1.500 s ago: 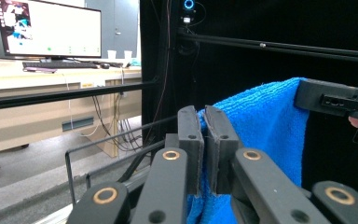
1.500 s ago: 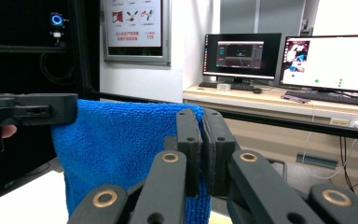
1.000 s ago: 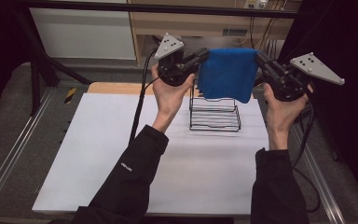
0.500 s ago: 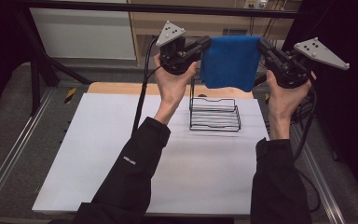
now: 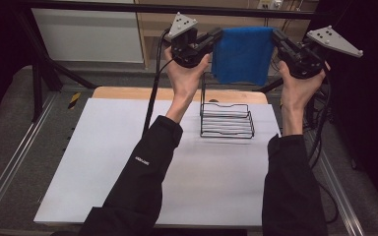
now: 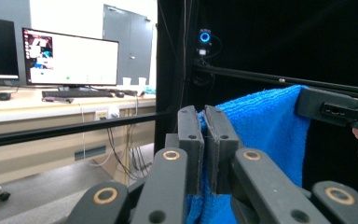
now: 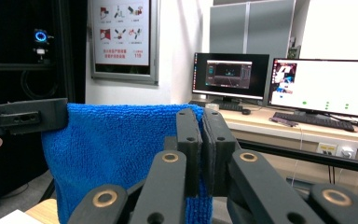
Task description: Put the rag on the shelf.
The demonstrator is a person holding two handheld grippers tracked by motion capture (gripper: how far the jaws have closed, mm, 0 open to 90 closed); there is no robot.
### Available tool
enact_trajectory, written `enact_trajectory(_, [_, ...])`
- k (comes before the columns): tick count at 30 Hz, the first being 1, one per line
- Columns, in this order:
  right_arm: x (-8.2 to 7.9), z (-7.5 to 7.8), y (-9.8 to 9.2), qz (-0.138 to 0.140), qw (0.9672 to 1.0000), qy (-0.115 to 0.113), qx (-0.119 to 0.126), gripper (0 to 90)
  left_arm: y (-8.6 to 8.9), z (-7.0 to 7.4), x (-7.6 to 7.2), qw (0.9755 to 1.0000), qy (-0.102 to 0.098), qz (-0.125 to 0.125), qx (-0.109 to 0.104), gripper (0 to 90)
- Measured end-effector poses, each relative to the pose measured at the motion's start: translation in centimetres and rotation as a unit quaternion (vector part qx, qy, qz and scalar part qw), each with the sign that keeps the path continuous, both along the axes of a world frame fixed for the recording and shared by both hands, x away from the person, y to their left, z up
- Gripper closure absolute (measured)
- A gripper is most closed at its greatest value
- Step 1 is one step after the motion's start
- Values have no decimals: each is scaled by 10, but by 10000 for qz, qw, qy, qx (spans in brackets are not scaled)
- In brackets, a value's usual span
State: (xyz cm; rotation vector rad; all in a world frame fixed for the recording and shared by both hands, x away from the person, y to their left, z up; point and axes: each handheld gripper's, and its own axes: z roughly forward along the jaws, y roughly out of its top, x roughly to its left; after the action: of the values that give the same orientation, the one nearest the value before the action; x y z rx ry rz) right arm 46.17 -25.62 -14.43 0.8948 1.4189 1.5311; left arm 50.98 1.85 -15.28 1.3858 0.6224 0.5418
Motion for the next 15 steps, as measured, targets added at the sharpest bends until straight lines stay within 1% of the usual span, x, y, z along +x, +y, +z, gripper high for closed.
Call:
enact_trajectory(2, [6,-1,0,-14,10000,31,-31,873,-1,-1,5,10000,-4,42,49,859])
enact_trajectory(3, [11,-2,-1,-17,10000,59,-26,873,-2,-2,6,10000,5,54,35,859])
enact_trajectory(4, [11,-2,-1,-17,10000,59,-26,873,-3,-4,8,10000,31,62,35,859])
enact_trajectory(7, [19,-7,-2,-14,9999,127,34,873,-4,-9,14,9999,84,91,61,859])
enact_trajectory(11, [26,-15,-4,11,9999,162,5,873,-5,-14,19,9998,62,125,109,859])
enact_trajectory(15, [31,-23,-7,75,9997,218,35,873,-7,-21,22,9997,93,124,166,859])
